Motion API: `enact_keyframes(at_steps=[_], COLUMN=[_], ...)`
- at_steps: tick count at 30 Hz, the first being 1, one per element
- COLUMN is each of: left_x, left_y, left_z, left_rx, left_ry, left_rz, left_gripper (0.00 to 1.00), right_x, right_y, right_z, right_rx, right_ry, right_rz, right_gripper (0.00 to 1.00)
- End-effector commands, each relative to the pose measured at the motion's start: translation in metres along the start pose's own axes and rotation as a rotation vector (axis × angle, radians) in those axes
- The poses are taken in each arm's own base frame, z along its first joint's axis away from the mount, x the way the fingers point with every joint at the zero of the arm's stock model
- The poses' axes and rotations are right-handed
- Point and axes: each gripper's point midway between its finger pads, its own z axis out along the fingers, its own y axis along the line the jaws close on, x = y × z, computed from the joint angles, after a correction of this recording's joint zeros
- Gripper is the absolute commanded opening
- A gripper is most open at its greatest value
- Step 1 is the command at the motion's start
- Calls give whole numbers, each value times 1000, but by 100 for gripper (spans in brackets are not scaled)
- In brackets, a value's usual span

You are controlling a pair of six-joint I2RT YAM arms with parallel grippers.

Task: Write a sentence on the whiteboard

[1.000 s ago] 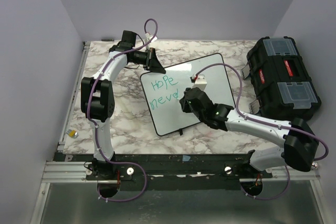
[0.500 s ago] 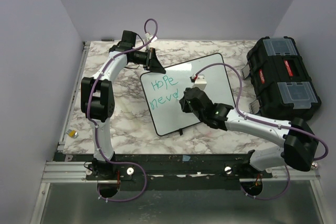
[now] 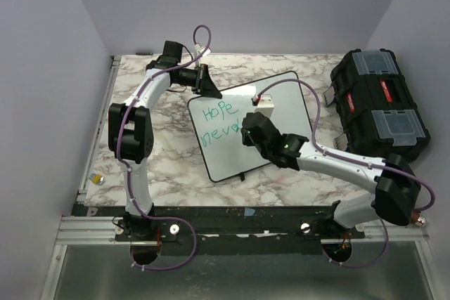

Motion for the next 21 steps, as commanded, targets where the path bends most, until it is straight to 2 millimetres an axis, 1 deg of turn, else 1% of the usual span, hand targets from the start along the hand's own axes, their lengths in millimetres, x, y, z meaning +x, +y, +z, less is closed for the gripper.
enact_keyframes(at_steps=[1, 14, 21], left_x=[-19, -19, -19], left_y=[1, 1, 1], left_z=[-6, -6, -6], left_rx=[-70, -71, -72], left_ry=[-39, -39, -39], left_rz=[142, 142, 144], left_gripper=[0, 0, 0], right_x=[1, -8, -19], right_y=[-11, -15, -25], right_z=[9, 20, 14], right_rx=[73, 111, 152], right_ry=[-1, -35, -60], right_rz=[-52, -67, -69], right_gripper=[1, 1, 1])
